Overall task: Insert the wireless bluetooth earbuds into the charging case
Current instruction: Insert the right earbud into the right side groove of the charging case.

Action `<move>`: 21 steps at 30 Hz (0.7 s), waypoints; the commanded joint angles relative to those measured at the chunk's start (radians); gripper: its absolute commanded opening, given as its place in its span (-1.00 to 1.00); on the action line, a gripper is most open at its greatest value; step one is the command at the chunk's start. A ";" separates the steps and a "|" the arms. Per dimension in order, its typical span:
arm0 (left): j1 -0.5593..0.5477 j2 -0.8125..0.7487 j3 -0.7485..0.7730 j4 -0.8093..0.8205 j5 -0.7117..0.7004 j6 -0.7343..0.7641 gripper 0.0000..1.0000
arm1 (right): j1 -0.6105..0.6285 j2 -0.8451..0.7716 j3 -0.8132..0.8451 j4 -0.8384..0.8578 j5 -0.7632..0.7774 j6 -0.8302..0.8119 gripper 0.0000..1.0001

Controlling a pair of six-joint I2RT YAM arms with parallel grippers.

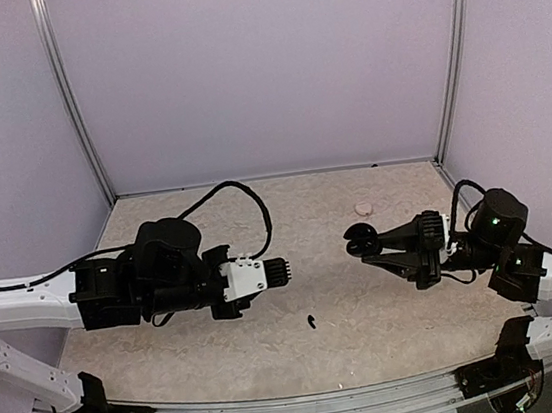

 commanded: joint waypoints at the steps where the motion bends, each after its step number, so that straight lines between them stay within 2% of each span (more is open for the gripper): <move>1: -0.048 -0.059 0.018 -0.031 -0.071 0.052 -0.76 | 0.027 0.023 0.111 -0.162 -0.027 -0.198 -1.00; 12: -0.119 -0.097 0.044 -0.043 -0.104 0.077 -0.76 | 0.118 0.054 0.162 -0.239 0.034 -0.342 -1.00; 21: -0.127 -0.088 0.062 -0.031 -0.082 0.088 -0.76 | 0.128 0.060 0.157 -0.235 0.063 -0.346 -1.00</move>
